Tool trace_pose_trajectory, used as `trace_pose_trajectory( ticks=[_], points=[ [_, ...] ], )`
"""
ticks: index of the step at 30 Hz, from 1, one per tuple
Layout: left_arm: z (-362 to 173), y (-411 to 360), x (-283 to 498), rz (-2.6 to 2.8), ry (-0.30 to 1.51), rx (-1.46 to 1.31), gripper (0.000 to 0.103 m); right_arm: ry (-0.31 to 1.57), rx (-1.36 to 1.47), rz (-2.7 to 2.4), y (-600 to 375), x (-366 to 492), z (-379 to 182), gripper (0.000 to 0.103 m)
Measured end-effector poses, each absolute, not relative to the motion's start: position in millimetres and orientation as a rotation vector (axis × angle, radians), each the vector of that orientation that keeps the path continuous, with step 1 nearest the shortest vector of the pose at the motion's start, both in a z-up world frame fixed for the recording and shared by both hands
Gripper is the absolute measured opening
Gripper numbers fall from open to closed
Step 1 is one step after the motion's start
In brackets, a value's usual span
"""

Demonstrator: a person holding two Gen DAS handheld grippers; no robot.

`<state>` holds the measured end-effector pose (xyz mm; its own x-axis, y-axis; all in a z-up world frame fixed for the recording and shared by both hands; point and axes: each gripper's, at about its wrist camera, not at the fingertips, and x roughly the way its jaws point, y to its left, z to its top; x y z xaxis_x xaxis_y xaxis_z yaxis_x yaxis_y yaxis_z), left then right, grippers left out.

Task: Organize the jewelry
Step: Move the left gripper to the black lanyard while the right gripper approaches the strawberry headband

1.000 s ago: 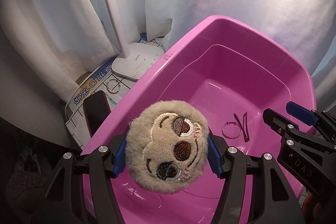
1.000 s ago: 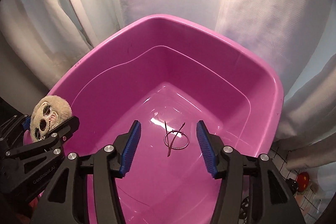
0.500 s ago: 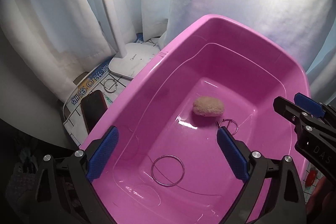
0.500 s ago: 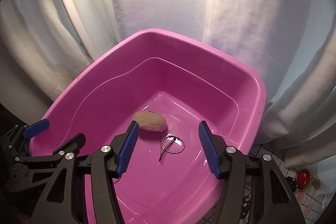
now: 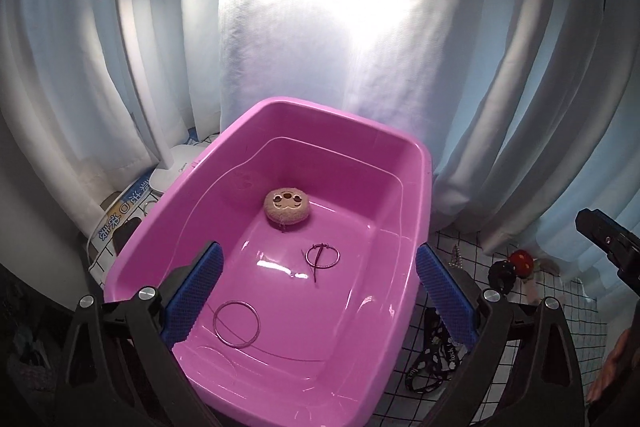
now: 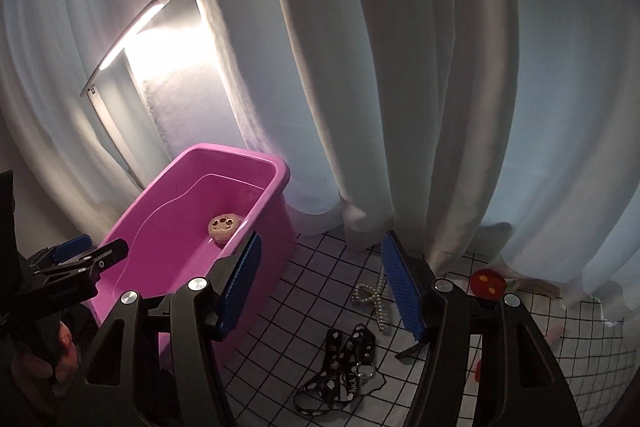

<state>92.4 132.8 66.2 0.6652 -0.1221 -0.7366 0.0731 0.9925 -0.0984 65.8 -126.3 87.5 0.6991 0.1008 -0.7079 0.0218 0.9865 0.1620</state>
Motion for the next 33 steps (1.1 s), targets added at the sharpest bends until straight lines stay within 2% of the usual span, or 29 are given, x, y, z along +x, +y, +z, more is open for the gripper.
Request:
trace_pose_trajectory(
  ticks=[7, 15, 21, 27, 33],
  points=[
    [47, 53, 60, -0.256, 0.865, -0.037, 0.096, 0.832, 0.256, -0.196, -229, -18, 59, 0.062],
    [-14, -10, 43, -0.272, 0.977, 0.025, 0.096, 0.94, 0.33, -0.294, -281, -64, -16, 0.062],
    [-69, -41, 46, -0.219, 1.036, 0.079, 0.096, 1.013, 0.266, -0.272, -288, -43, -71, 0.061],
    [-115, -56, 56, -0.147, 1.086, 0.097, 0.096, 1.036, 0.217, -0.164, -303, -7, -101, 0.061],
    [-142, -56, 63, -0.069, 1.116, 0.076, 0.096, 1.112, 0.108, -0.092, -322, 27, -132, 0.061]
  ],
)
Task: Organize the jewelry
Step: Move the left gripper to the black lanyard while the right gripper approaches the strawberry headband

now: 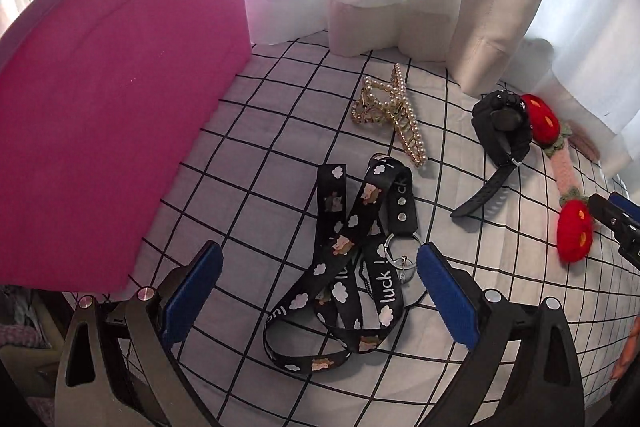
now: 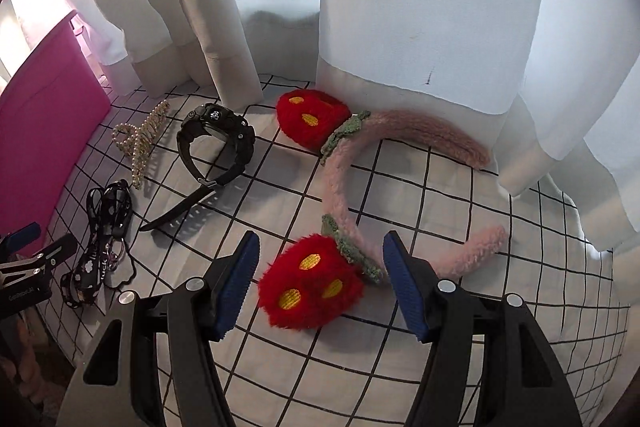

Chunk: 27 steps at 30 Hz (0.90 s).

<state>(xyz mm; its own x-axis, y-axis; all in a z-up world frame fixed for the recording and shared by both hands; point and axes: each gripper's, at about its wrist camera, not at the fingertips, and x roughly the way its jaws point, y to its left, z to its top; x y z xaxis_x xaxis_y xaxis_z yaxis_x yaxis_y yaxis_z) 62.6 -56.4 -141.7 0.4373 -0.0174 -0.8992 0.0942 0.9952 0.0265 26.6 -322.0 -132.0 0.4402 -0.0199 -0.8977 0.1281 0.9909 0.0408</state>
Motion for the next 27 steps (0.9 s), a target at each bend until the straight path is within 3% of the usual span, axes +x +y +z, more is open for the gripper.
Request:
trace_pose_trajectory(
  ticks=[16, 27],
  points=[
    [-181, -70, 79, 0.003, 1.175, 0.03, 0.096, 1.191, 0.096, 0.003, -335, 51, -174, 0.061],
    [-192, -81, 83, -0.014, 1.183, 0.04, 0.096, 1.191, 0.036, 0.014, -327, 54, -187, 0.073]
  ],
)
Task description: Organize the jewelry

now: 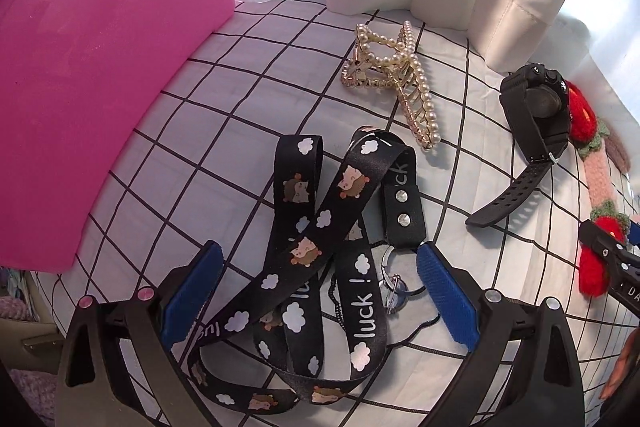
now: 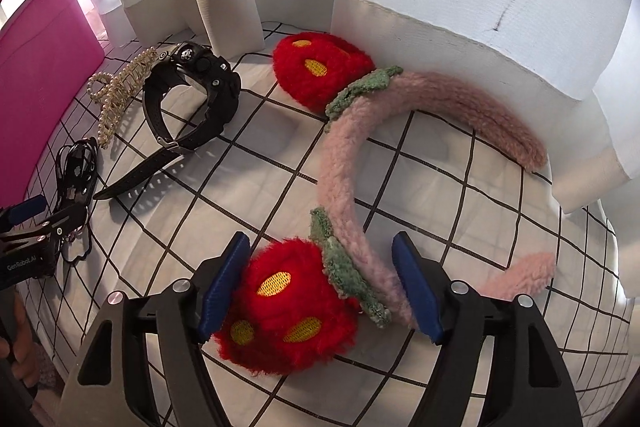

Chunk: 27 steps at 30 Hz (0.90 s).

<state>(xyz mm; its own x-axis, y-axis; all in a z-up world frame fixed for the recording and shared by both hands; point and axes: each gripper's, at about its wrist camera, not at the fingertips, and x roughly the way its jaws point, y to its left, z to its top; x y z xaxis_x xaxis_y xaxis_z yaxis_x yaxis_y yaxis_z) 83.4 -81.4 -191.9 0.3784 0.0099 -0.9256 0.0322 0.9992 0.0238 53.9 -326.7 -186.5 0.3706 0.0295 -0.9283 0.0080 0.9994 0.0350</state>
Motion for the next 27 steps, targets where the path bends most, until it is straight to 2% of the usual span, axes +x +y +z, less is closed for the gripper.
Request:
trace_pose_trajectory(
  ticks=[10, 13, 17, 18, 21, 23, 25, 26, 27],
  points=[
    [-196, -83, 87, -0.024, 1.169, 0.013, 0.098, 1.162, 0.008, -0.021, -323, 50, -188, 0.076],
    [-196, -83, 84, -0.032, 1.162, 0.014, 0.094, 1.155, 0.017, -0.028, -320, 50, -189, 0.075],
    [-189, -93, 77, -0.074, 1.152, 0.035, 0.072, 1.146, 0.031, -0.044, -318, 47, -189, 0.073],
    [-188, -96, 76, -0.084, 1.152, 0.038, 0.068, 1.145, 0.034, -0.048, -319, 45, -188, 0.071],
    [-184, -101, 74, -0.102, 1.153, 0.039, 0.047, 1.141, 0.041, -0.063, -319, 39, -185, 0.063],
    [-181, -102, 73, -0.113, 1.156, 0.039, 0.036, 1.136, 0.046, -0.07, -318, 35, -184, 0.058],
    [-179, -100, 71, -0.108, 1.158, 0.029, 0.03, 1.132, 0.048, -0.079, -319, 30, -182, 0.052],
    [-178, -97, 69, -0.1, 1.157, 0.027, 0.023, 1.129, 0.05, -0.082, -319, 29, -182, 0.05],
    [-177, -94, 68, -0.106, 1.157, 0.014, 0.021, 1.127, 0.049, -0.085, -318, 27, -182, 0.049]
  ],
)
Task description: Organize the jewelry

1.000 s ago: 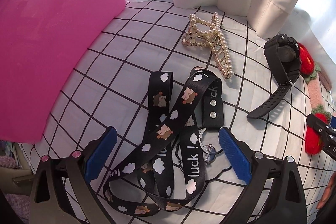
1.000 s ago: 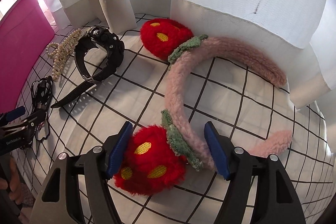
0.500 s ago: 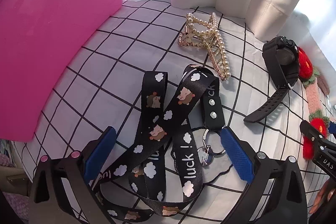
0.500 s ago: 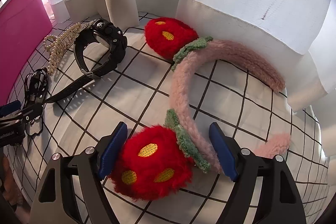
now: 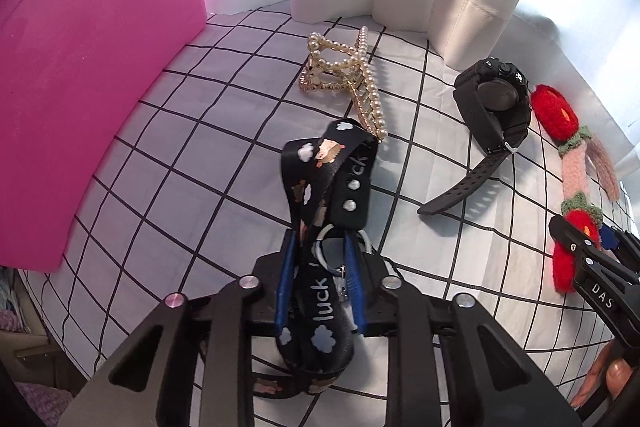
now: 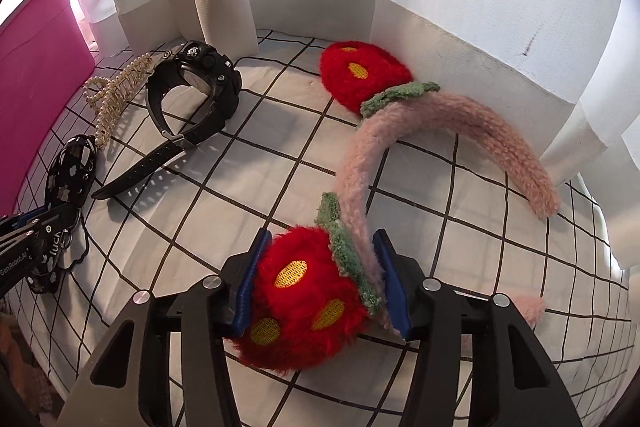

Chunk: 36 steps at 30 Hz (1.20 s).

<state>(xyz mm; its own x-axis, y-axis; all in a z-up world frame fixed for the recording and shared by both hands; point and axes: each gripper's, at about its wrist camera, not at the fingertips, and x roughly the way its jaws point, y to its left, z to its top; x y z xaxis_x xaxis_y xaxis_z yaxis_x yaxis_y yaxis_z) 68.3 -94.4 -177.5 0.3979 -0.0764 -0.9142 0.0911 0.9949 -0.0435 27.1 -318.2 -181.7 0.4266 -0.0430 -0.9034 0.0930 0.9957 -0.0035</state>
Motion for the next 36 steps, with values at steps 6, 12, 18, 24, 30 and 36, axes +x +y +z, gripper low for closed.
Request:
trace_pose_trajectory(
  ticks=[6, 12, 18, 24, 30, 36],
  points=[
    [-174, -93, 65, -0.122, 1.155, 0.025, 0.006, 1.098, 0.072, -0.082, -313, 14, -175, 0.041],
    [-163, -82, 59, -0.127, 1.139, 0.01, 0.001, 1.069, 0.102, -0.059, -305, 2, -162, 0.034],
    [-142, -69, 57, -0.135, 1.101, -0.006, 0.001, 1.036, 0.106, -0.042, -293, -9, -144, 0.001],
    [-135, -63, 57, -0.138, 1.095, -0.009, 0.001, 1.045, 0.08, -0.04, -285, -10, -146, 0.001],
    [-147, -64, 61, -0.148, 1.119, -0.004, 0.001, 1.074, 0.083, -0.039, -290, -3, -146, 0.001],
    [-162, -68, 66, -0.152, 1.153, -0.007, 0.002, 1.101, 0.06, -0.083, -298, 7, -147, 0.051]
  ],
)
